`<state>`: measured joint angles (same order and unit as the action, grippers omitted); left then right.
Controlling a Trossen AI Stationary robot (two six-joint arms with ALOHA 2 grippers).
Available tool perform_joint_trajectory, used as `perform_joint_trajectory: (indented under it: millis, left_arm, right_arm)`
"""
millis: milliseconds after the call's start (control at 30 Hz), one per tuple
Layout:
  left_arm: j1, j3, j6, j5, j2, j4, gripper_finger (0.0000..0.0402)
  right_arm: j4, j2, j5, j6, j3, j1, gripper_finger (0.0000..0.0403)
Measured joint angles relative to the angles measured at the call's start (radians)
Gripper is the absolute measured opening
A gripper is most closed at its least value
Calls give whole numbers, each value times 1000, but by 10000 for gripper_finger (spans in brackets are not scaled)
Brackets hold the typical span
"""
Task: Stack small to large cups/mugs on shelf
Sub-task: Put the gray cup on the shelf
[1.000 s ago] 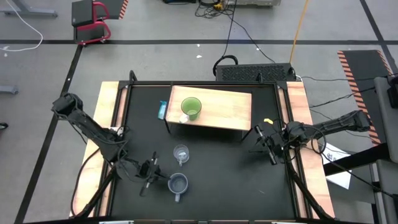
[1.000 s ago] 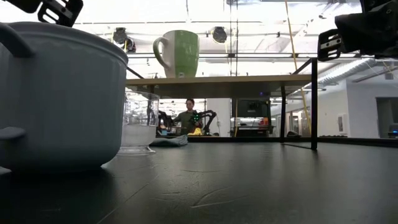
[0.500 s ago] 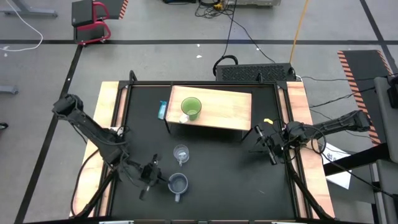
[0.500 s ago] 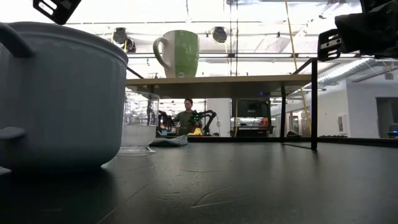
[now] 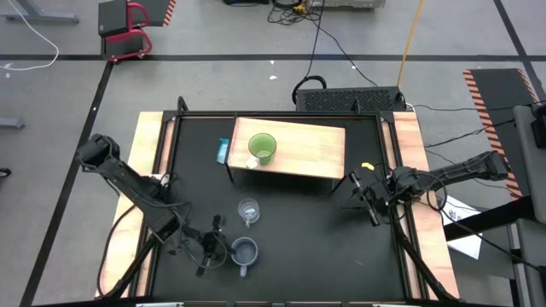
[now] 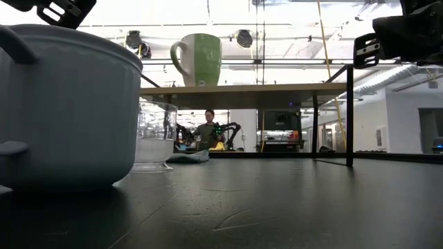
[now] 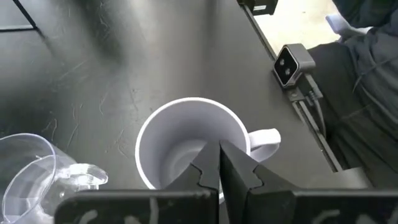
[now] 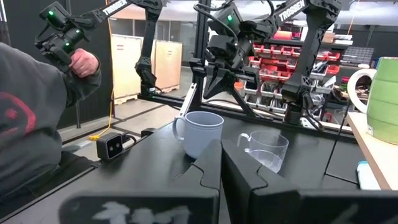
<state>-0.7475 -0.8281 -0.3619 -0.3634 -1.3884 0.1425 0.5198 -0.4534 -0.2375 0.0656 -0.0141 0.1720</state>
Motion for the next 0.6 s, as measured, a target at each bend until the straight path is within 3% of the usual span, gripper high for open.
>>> perform_joint_trajectory:
  millis: [200,367,600]
  left_arm:
    - [15,-47,5,11,0,30,9]
    - [31,-98,-31,92,0,124,4]
    - [38,-99,-31,145,0,136,9]
  right_arm:
    - [0,0,0,1,0,0,0]
    - [0,0,0,1,0,0,0]
    - [0,-1,0,-1,0,0,0]
